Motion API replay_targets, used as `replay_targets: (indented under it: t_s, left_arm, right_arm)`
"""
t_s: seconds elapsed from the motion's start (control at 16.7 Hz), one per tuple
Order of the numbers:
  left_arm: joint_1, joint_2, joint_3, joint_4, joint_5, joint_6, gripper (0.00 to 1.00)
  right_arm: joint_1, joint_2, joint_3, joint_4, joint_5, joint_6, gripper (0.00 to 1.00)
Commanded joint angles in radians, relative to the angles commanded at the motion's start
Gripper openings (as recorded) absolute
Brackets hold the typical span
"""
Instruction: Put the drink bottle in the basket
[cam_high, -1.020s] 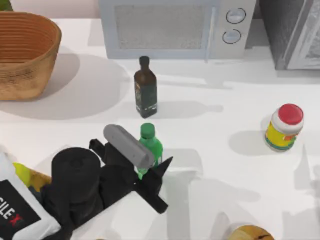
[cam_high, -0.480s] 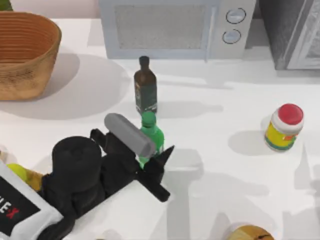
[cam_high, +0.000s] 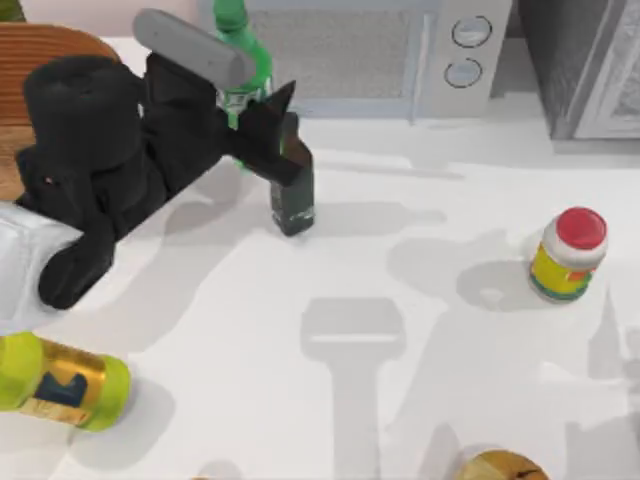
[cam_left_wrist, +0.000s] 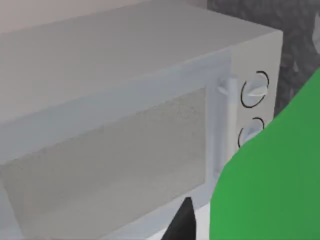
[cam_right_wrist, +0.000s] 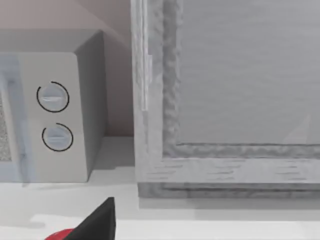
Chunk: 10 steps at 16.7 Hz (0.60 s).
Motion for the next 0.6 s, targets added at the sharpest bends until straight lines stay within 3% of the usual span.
replay_targets:
  t_s: [0.6]
  left_arm:
    - [0.451,-0.038,0.45,-0.578,0.001,0.003,0.0]
  right_arm:
    - [0.0,0.0,0.0,0.0,0.0,0.0,1.0]
